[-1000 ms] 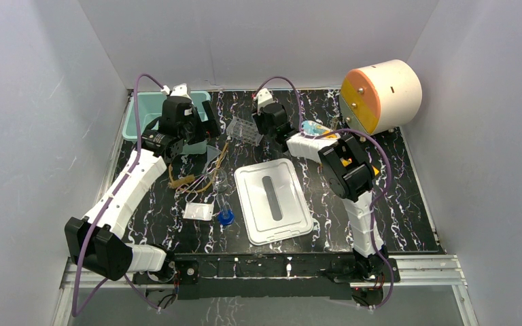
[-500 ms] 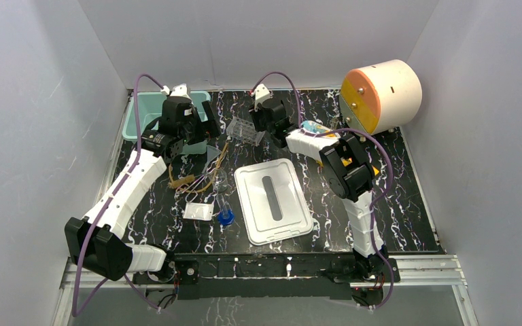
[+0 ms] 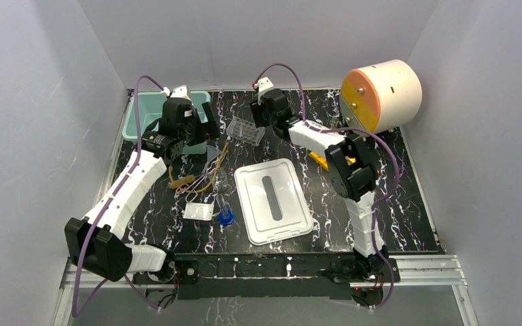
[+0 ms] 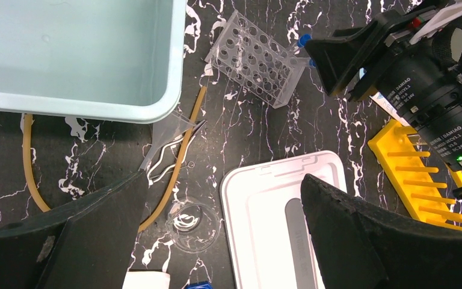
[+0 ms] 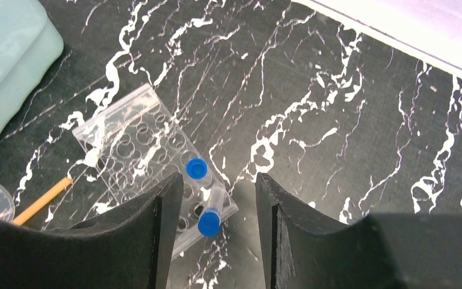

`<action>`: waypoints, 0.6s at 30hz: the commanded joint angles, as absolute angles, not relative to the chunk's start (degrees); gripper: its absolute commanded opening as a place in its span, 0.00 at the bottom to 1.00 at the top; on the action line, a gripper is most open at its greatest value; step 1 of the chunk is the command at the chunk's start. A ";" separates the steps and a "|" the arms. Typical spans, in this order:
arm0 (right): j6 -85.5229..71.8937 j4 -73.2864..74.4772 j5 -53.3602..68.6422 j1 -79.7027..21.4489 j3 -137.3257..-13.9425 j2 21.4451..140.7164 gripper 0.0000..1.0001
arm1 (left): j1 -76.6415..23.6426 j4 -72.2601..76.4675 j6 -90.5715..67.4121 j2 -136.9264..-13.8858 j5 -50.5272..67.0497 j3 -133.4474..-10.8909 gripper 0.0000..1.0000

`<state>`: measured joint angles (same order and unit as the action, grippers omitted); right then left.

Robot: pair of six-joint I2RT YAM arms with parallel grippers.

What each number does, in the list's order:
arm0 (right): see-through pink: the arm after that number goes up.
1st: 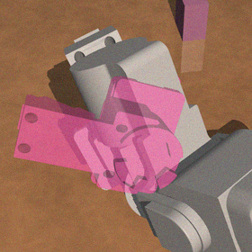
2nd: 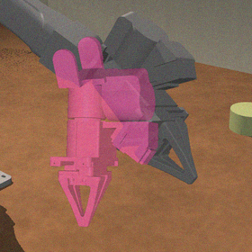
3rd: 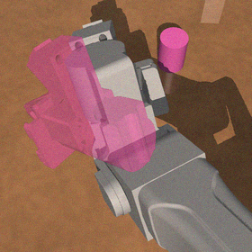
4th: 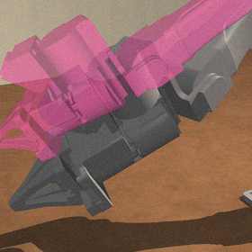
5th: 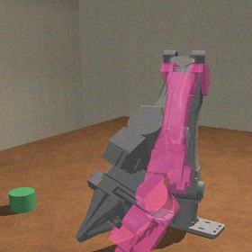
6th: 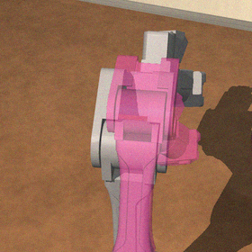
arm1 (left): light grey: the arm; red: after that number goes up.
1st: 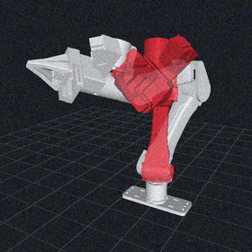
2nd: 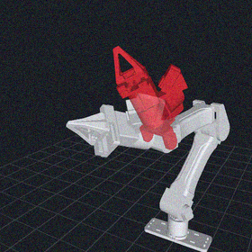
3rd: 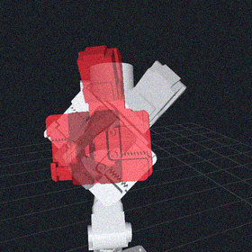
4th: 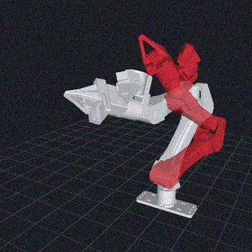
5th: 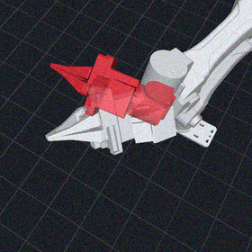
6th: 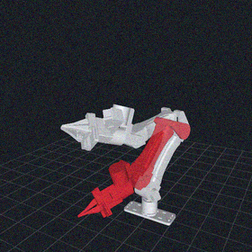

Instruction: Organize the chemistry lab equipment

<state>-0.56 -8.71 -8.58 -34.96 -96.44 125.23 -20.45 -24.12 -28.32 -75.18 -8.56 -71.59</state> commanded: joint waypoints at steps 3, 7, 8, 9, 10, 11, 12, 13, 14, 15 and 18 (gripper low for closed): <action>-2.33 -2.31 -4.44 -34.15 -96.26 119.22 0.56 | -20.21 -23.91 -27.97 -72.86 -9.06 -71.32 0.98; -1.00 -0.68 -1.96 -34.12 -96.73 120.18 0.51 | -20.26 -23.71 -27.95 -73.20 -8.88 -71.34 0.98; -0.64 -0.16 -1.49 -34.18 -97.61 120.61 0.50 | -20.22 -23.68 -27.95 -73.21 -8.81 -71.36 0.98; -0.35 1.88 -1.15 -34.19 -98.43 121.19 0.50 | -20.28 -23.71 -27.95 -73.13 -8.84 -71.37 0.98; -0.18 2.94 -1.07 -34.19 -99.13 121.58 0.50 | -20.22 -23.72 -27.95 -73.10 -8.87 -71.36 0.98; -0.10 3.93 -1.18 -34.15 -99.55 122.00 0.50 | -20.22 -23.73 -27.95 -73.05 -8.94 -71.37 0.98; -0.09 4.93 -1.78 -34.17 -99.98 122.41 0.50 | -20.26 -23.83 -27.87 -73.04 -9.04 -71.44 0.98; -0.32 5.56 -3.00 -34.19 -100.17 122.49 0.50 | -20.22 -23.90 -27.87 -72.97 -9.17 -71.45 0.98; -0.50 5.69 -3.78 -34.16 -99.96 122.60 0.49 | -20.24 -23.91 -27.86 -72.95 -9.20 -71.45 0.98; -0.48 5.53 -3.93 -34.19 -99.55 122.39 0.49 | -20.22 -23.80 -27.86 -73.03 -9.15 -71.36 0.98; -0.16 4.49 -2.54 -34.18 -99.06 122.38 0.46 | -20.24 -23.70 -27.86 -73.20 -9.06 -71.35 0.98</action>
